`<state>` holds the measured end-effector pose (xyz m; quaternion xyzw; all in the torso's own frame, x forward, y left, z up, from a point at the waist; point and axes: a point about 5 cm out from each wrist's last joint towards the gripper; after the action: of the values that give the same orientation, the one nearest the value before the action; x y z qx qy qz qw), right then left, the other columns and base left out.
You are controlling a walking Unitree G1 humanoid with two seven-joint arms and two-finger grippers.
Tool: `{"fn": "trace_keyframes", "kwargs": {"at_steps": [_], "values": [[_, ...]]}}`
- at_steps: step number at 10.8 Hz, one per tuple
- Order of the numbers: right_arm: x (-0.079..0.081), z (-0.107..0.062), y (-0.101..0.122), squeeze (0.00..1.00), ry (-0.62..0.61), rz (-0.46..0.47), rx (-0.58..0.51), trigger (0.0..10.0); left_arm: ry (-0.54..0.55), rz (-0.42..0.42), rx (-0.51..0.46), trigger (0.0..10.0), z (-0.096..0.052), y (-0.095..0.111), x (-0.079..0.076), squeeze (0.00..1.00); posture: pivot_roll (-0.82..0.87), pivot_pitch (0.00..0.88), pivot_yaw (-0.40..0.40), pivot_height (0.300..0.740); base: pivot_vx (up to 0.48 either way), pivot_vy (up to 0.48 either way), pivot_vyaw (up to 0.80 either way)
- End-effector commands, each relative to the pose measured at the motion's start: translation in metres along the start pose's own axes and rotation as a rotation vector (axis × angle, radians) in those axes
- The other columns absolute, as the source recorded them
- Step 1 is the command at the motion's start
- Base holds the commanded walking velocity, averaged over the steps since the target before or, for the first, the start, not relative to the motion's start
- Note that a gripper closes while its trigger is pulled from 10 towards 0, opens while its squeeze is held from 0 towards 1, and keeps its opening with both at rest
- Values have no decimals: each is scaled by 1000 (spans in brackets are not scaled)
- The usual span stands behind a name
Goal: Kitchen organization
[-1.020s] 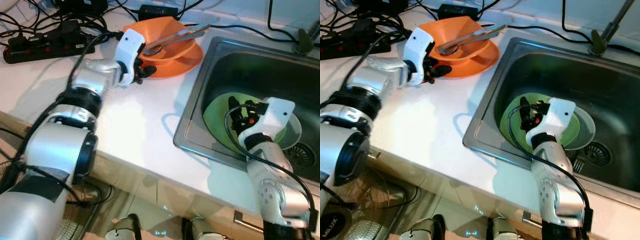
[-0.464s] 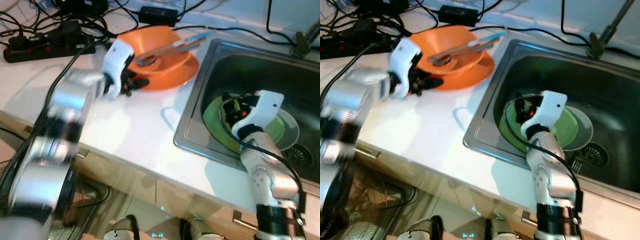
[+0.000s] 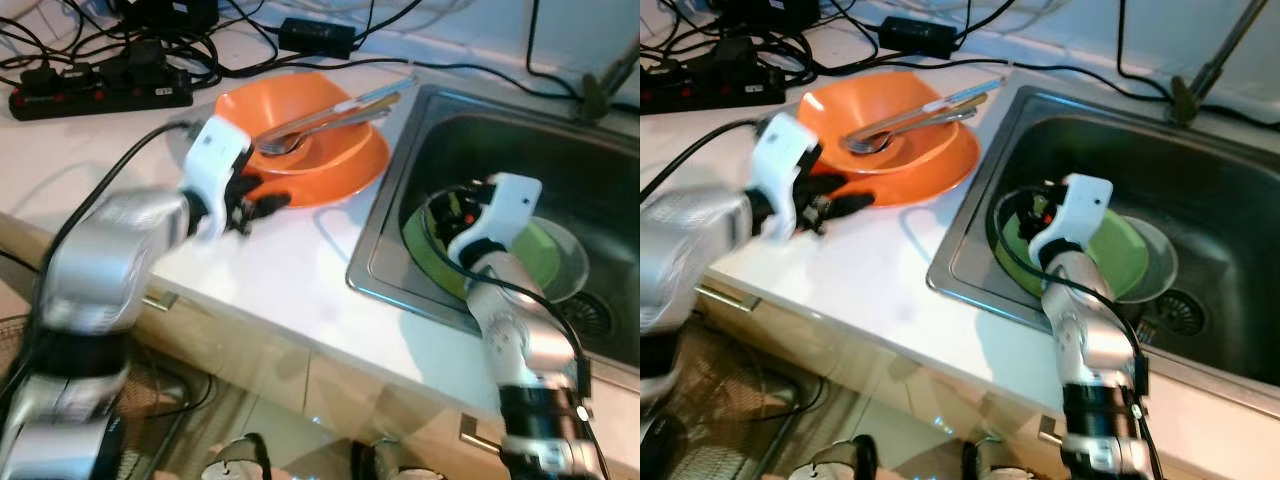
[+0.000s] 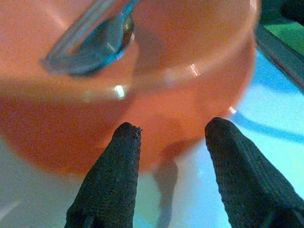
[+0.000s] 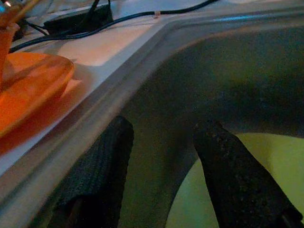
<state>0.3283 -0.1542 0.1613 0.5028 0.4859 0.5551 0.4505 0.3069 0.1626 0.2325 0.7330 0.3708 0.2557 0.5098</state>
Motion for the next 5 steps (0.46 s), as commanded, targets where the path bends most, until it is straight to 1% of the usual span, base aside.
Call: {"fn": "trace_keyframes", "kwargs": {"at_steps": [1,3,4,5], "values": [[-2,2,1,0,2,0,-9,10000,13,-13,19,10000,-8,-3,-1,0,63,119,-84,740,0,0,0],[-3,7,2,0,16,-6,-15,10000,69,-7,39,10000,-23,-8,2,0,67,107,-104,740,0,0,0],[-3,9,2,0,22,-12,-18,10000,120,5,29,10000,-31,-9,6,0,68,102,-114,740,0,0,0],[-4,10,2,0,24,-14,-20,10000,161,-9,-26,10000,-31,-2,9,0,70,100,-119,740,0,0,0]]}}
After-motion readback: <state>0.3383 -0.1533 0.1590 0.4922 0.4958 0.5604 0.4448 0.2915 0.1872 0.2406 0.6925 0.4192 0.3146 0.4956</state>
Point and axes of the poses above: a point about 5 cm out from each wrist's last joint towards the gripper, its own z axis pointing out of the wrist towards the gripper, its own y axis along the axis of the wrist's last joint, x = y × z, and after that the axes turned 8 degrees about -z, right-handed
